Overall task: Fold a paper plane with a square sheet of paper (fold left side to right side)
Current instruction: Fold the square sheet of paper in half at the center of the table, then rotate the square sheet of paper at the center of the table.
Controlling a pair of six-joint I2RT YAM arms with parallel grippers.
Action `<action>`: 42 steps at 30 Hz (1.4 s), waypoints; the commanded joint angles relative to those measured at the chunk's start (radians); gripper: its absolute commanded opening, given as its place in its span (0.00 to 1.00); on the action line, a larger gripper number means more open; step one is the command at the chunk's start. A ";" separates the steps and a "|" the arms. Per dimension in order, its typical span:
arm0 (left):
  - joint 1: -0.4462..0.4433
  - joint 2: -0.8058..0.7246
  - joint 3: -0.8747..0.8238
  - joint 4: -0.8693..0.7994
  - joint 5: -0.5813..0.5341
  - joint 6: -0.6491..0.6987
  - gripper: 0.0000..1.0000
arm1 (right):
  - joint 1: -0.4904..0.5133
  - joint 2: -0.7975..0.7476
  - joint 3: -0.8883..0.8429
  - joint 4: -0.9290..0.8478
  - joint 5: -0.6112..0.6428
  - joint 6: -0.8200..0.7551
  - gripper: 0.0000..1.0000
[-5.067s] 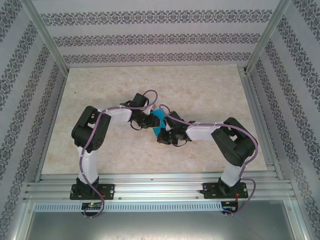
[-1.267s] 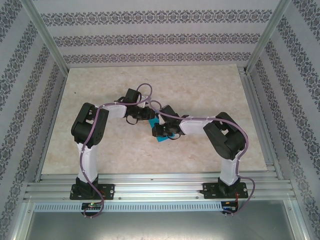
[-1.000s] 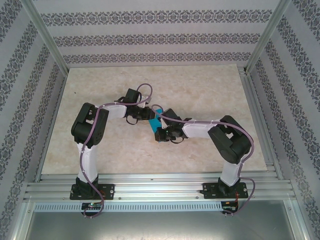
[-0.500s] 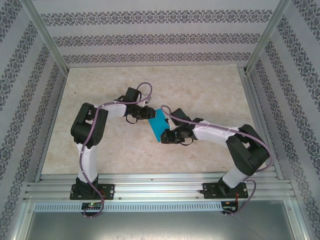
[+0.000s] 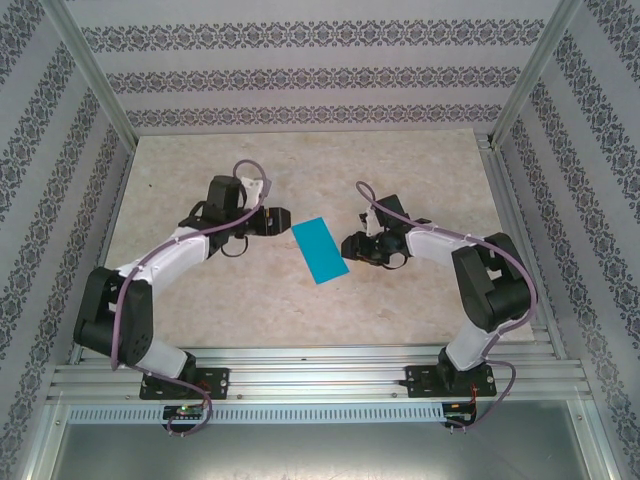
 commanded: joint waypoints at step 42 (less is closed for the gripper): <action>-0.155 -0.232 -0.271 0.023 -0.188 0.152 0.63 | 0.114 0.187 0.283 -0.211 0.134 0.015 0.49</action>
